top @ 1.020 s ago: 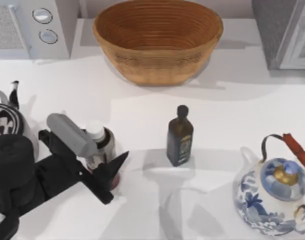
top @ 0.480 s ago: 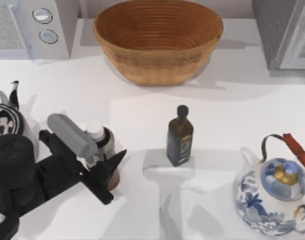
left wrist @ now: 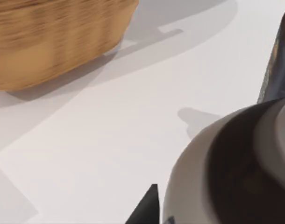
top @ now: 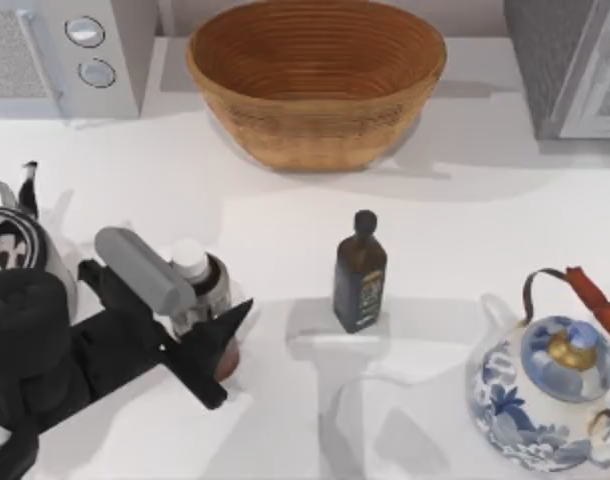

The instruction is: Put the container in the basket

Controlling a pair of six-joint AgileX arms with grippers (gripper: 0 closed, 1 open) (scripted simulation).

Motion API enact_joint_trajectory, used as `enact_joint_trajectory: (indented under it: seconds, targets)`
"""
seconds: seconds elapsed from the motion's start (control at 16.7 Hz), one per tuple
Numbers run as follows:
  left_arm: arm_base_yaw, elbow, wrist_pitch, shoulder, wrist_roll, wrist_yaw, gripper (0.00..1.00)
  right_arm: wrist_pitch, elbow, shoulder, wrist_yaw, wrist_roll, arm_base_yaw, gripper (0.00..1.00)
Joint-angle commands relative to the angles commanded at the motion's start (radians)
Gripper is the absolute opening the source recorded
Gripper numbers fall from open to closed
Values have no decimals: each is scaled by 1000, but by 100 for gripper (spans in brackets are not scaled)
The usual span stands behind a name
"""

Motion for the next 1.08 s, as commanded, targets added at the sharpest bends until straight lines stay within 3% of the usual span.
enact_joint_trajectory:
  seconds: [0.18,0.42,0.78,1.08]
  targets:
    - [21,44,-57,-62,27,54,0,0,0,0,0,0,0,100]
    - [108,137,-273,-279,105,208,0,0,0,0,0,0,0,100]
    - [347,210,-839,-721,226,466,0,0,0,0,0,0,0,100]
    - [556,189,-1325,-1026,293,595,0,0,0,0,0,0,0,100]
